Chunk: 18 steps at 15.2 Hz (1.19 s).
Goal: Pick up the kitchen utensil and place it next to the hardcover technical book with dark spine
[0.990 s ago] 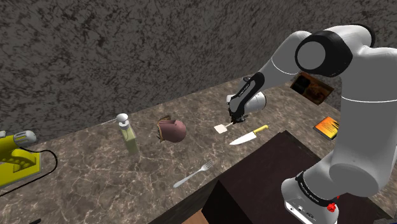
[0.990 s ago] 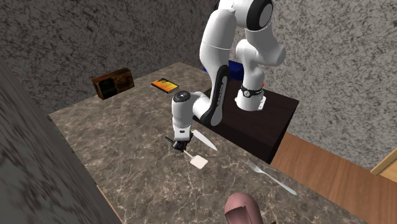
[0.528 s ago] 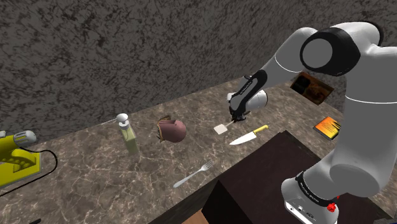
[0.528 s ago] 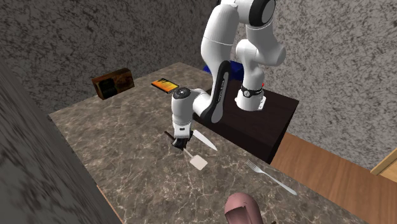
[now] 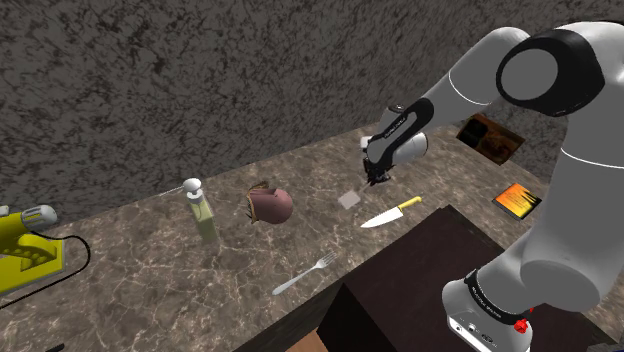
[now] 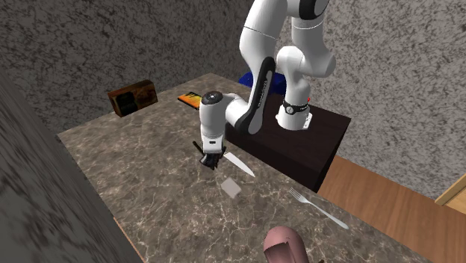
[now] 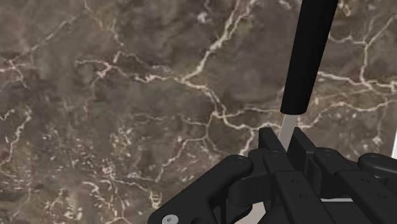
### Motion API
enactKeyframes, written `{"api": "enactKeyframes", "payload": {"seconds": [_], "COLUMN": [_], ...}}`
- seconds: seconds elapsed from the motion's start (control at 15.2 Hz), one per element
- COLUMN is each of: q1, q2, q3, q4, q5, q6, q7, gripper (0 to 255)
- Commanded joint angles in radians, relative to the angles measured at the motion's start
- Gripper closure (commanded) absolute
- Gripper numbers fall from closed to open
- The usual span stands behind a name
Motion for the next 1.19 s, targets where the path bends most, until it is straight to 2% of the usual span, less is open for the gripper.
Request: {"api": "enactKeyframes", "payload": {"seconds": [0.0,0.26,0.73,1.12], "q1": [0.012,0.028,-0.114,-0.257], "q2": [-0.028,-0.082,-0.13,-0.145], "q3": [-0.012,-0.033,-0.067,-0.087], "q4": [-0.008,-0.018,-0.112,-0.145], "q5": [-0.011,-0.035,-0.025,-0.002], "q6": [-0.02,-0.063,-0.008,0.018], "q7": [0.009,0.024,-0.165,-0.35], "gripper": [255,255,255,255]}}
